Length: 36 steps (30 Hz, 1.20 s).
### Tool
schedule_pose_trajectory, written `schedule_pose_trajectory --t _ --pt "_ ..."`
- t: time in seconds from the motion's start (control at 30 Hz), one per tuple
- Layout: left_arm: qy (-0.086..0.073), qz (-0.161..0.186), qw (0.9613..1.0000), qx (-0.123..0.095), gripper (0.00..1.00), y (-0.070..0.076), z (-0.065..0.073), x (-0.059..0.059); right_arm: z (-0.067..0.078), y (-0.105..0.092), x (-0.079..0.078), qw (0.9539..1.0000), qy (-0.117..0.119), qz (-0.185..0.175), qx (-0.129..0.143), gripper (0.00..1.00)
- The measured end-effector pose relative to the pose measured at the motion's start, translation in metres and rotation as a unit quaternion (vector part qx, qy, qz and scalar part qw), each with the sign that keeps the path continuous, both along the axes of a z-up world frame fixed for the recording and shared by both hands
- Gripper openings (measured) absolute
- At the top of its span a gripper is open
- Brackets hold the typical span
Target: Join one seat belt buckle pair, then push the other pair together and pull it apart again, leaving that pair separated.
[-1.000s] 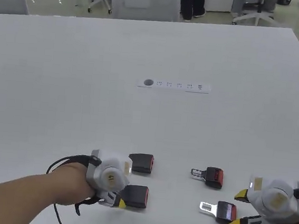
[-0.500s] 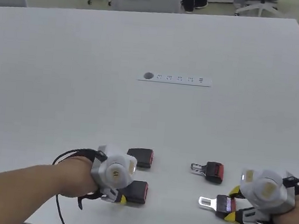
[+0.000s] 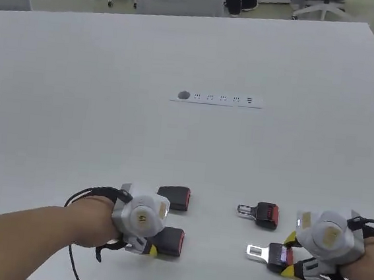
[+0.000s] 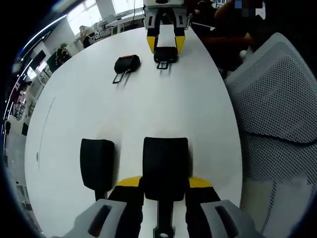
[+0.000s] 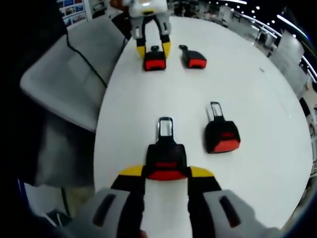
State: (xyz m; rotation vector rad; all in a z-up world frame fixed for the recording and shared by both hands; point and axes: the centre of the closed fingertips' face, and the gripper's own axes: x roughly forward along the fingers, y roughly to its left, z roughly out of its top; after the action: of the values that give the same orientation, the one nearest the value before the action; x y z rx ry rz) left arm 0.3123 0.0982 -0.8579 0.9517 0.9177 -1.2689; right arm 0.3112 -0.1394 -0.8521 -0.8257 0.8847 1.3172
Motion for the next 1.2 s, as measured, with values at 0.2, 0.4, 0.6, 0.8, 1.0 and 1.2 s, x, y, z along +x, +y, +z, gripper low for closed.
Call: schedule_pose_trajectory --t 0.2,0.4,0.6,0.8,1.0,1.2 --pt "-0.003 0.006 1.0 0.007 0.33 0.001 -0.002 0.0 0.0 0.001 0.0 0.9998 -0.005 0.018 -0.011 0.32" --pt "-0.004 0.014 0.9999 0.008 0.32 0.001 -0.001 -0.001 0.0 0.001 0.001 0.9999 -0.004 0.012 -0.008 0.32" --pt "-0.001 0.012 0.9999 0.011 0.32 0.001 -0.002 -0.001 0.001 0.011 -0.001 0.9999 -0.009 0.013 -0.004 0.32" --pt "0.002 0.008 0.9999 0.012 0.32 0.0 -0.001 -0.002 0.001 0.025 -0.003 0.9998 -0.01 0.014 0.001 0.32" --pt "0.001 0.002 0.9999 0.016 0.33 -0.001 0.0 -0.003 0.002 0.046 -0.005 0.9997 -0.01 0.016 0.013 0.32" --pt "0.002 0.002 0.9999 0.011 0.33 0.0 -0.001 -0.002 0.001 0.067 -0.006 0.9996 -0.01 0.017 0.021 0.32"
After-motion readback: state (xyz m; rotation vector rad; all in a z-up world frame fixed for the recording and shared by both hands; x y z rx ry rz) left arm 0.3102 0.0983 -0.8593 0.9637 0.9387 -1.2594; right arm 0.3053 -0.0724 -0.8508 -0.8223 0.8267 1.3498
